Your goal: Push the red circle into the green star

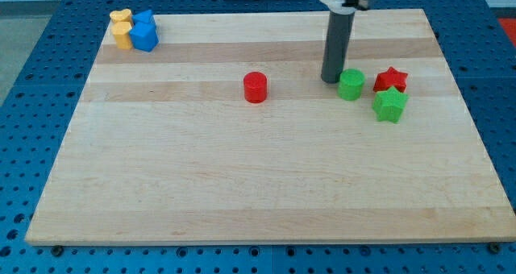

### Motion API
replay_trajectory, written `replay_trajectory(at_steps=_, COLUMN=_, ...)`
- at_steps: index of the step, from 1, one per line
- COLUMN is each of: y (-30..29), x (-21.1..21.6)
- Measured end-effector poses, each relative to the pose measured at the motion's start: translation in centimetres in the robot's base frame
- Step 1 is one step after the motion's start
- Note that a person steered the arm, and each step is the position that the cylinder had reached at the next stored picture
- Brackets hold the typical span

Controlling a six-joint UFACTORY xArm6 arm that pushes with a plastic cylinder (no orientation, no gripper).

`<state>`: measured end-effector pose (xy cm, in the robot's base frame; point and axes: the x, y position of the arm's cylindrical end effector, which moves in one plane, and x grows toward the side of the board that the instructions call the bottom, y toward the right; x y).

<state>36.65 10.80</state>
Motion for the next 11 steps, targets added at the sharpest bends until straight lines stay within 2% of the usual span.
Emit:
replay_trajectory(at_steps=2, y=1.7, x=0.3)
replay_trajectory(at_steps=3, y=-2.5, x=-2.6)
replay_trajectory(at_steps=4, y=-9.2, x=-4.6)
replay_trajectory(at_steps=5, y=-16.4, x=-3.2)
replay_trajectory(at_steps=6, y=-17.8, x=0.9)
replay_trajectory(at_steps=7, y=-13.8, x=4.2)
replay_trajectory(at_steps=8, y=-12.7, x=4.8)
replay_trajectory(at_steps=9, y=-16.9, x=3.6)
replay_trajectory(at_steps=10, y=-15.7, x=0.4)
replay_trajectory(at_steps=11, y=-11.0, x=0.7)
